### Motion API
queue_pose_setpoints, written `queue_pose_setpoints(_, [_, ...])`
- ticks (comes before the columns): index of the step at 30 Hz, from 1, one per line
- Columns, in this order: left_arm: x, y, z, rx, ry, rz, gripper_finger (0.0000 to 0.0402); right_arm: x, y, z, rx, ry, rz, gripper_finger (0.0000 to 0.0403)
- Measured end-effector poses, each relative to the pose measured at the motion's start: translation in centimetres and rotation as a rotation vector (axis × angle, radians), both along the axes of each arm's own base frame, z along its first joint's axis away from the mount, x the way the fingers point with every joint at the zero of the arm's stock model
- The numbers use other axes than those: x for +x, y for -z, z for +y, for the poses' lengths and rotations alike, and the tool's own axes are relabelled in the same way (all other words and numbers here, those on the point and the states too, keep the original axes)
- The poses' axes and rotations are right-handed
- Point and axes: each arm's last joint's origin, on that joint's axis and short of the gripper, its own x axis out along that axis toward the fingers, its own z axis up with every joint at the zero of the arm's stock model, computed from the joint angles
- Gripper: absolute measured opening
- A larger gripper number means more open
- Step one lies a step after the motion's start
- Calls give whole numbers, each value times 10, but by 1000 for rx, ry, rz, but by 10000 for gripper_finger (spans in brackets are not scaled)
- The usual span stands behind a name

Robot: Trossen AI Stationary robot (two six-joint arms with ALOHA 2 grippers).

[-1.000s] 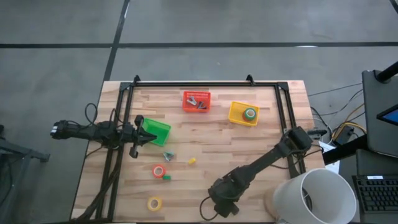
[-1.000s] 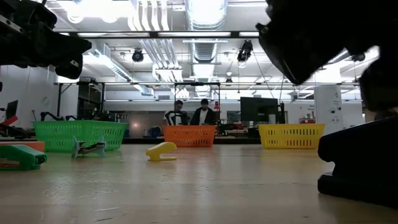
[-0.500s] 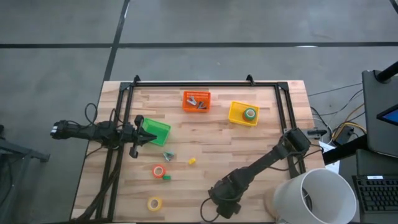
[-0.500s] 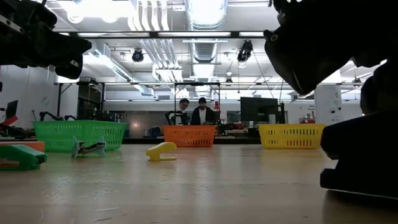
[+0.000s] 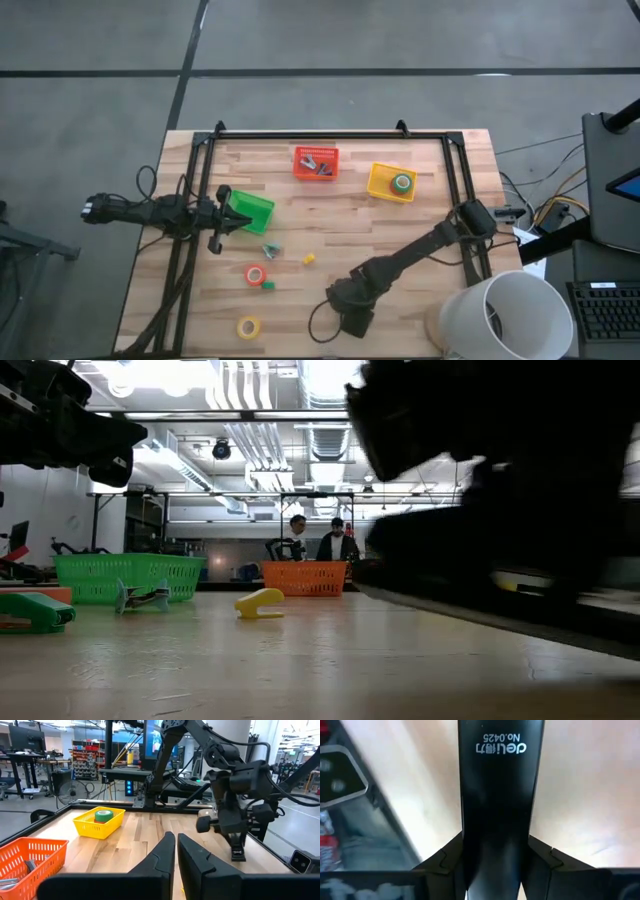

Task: Pick and place Stapler, Stapler remover, tape
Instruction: Put the black stapler into the green basket

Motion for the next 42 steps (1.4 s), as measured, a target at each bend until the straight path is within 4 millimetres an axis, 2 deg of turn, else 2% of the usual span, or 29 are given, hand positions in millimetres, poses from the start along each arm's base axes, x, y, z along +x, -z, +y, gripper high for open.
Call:
queue_pose_setpoints(10, [0,0,0,0,0,0,23,13,-23,-38,-199,-82,-208,119])
queue_pose_setpoints(15, [0,0,0,0,0,0,25,17,-38,-54,-317,-65,-293,129])
queue_pose_setpoints(22, [0,0,0,0,0,0,23,19,-61,-73,-417,-24,-396,119])
queue_pose_setpoints(27, [0,0,0,0,0,0,26,20,-74,-74,-413,-34,-473,127])
queue_pose_setpoints(32, [0,-1,0,-1,-2,-7,23,22,-79,-74,-430,-54,-522,125])
queue_pose_setpoints(35, [0,-8,1,8,-19,-78,24,23,-80,-74,-433,-61,-540,120])
queue_pose_setpoints(38, [-2,-18,1,-68,-15,-181,26,25,-80,-74,-435,-75,-560,121])
queue_pose_setpoints(42, [-4,-29,0,-268,52,-289,23,30,-84,-74,-431,-74,-625,129])
